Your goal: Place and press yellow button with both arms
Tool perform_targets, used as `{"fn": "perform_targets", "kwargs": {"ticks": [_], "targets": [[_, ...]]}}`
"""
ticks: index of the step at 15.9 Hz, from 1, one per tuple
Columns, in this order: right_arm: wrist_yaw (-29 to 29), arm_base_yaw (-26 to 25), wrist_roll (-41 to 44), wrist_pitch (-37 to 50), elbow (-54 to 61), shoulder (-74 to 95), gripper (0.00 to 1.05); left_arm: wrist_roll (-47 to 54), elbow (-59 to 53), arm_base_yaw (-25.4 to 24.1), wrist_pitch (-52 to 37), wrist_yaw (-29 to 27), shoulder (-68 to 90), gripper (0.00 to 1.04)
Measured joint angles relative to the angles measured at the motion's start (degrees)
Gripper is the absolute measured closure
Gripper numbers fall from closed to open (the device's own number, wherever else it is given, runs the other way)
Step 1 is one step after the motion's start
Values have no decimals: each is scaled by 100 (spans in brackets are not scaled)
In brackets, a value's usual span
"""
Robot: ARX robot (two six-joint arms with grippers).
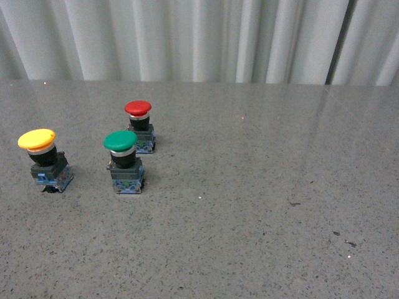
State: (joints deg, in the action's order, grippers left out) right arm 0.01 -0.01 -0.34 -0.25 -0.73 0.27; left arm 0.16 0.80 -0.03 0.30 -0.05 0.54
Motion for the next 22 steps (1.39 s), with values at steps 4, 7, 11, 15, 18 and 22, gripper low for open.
{"fn": "perform_targets", "kwargs": {"ticks": [4,7,11,15,18,22], "targets": [[0,0,0,0,0,0,7,0,0,0,0,0,0,7],[0,0,0,0,0,0,7,0,0,0,-2,0,0,7],[0,0,0,0,0,0,7,0,0,0,-2,0,0,7],[0,0,2,0,0,0,7,0,0,0,0,0,0,7],[-2,0,2,-2,0,0,7,345,238,306,195,-813,697,7],[0,0,0,4,0,0,7,662,1615,66,-2319,-372,3689,7]]}}
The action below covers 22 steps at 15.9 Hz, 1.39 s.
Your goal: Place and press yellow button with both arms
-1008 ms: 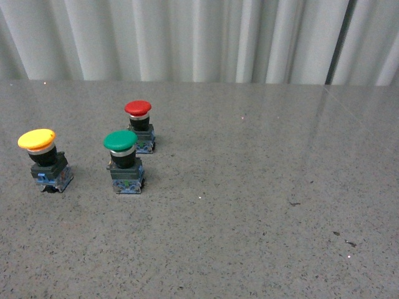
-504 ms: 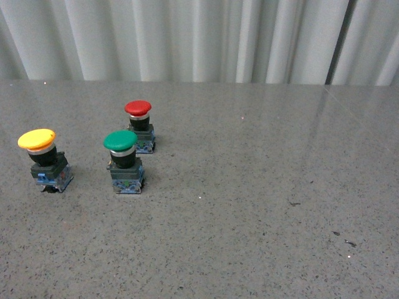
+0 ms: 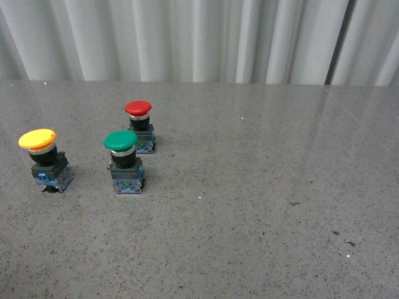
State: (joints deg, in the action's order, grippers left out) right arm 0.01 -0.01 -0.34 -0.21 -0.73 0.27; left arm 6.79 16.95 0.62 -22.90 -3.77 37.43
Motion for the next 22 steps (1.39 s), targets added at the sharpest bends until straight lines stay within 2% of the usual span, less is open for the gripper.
{"fn": "perform_targets", "kwargs": {"ticks": [2,3,7,10,16,17,20,22], "targets": [[2,0,0,-2,0,0,7,72,841,85,-426,264,1735,7],[0,0,0,0,0,0,7,76,1261,151,-413,225,2562,7],[0,0,0,-2,0,0,7,74,2529,498,122,498,4612,7],[0,0,0,-2,0,0,7,-83,2717,682,236,116,5243,7],[0,0,0,-2,0,0,7,-549,2295,601,-42,66,5584,7],[0,0,0,-2,0,0,7,-564,2229,599,-77,87,5639,9],[0,0,0,-2,0,0,7,-638,2203,590,-140,103,5626,34],[0,0,0,-2,0,0,7,-632,2203,590,-66,72,5493,59]]}}
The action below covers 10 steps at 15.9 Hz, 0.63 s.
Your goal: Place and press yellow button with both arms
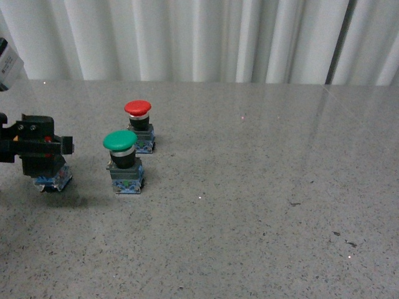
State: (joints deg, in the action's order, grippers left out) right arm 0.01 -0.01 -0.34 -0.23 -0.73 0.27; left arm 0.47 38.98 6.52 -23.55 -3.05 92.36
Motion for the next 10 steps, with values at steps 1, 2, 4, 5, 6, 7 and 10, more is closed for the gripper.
{"fn": "perform_targets", "kwargs": {"ticks": [1,2,4,5,6,7,10], "targets": [[0,0,0,0,0,0,7,4,0,0,63,-39,-153,68],[0,0,0,0,0,0,7,24,2,20,195,-101,-407,70],[0,0,0,0,0,0,7,44,264,352,586,-153,-1091,71],[0,0,0,0,0,0,7,35,636,629,745,-212,-1266,71],[0,0,0,0,0,0,7,-52,1222,1060,890,-352,-1224,71],[0,0,0,-2,0,0,7,-186,1609,1449,933,-422,-1029,71],[0,0,0,-2,0,0,7,-791,2295,2343,1051,-678,-221,71]]}}
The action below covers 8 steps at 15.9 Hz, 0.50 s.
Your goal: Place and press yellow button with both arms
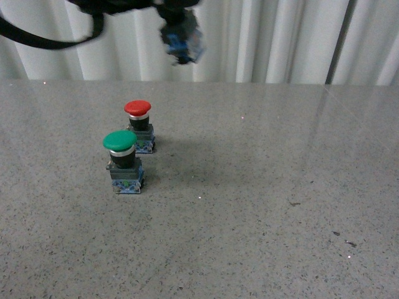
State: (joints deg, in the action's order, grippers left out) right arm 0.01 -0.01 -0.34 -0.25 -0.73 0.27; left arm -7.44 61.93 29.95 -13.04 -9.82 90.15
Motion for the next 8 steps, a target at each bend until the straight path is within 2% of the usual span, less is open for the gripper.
{"fn": "perform_targets", "kwargs": {"ticks": [3,8], "targets": [[0,0,0,0,0,0,7,-597,74,566,-114,-199,730,71],[0,0,0,2,0,0,7,-1237,70,603,-411,-212,1574,71]]}}
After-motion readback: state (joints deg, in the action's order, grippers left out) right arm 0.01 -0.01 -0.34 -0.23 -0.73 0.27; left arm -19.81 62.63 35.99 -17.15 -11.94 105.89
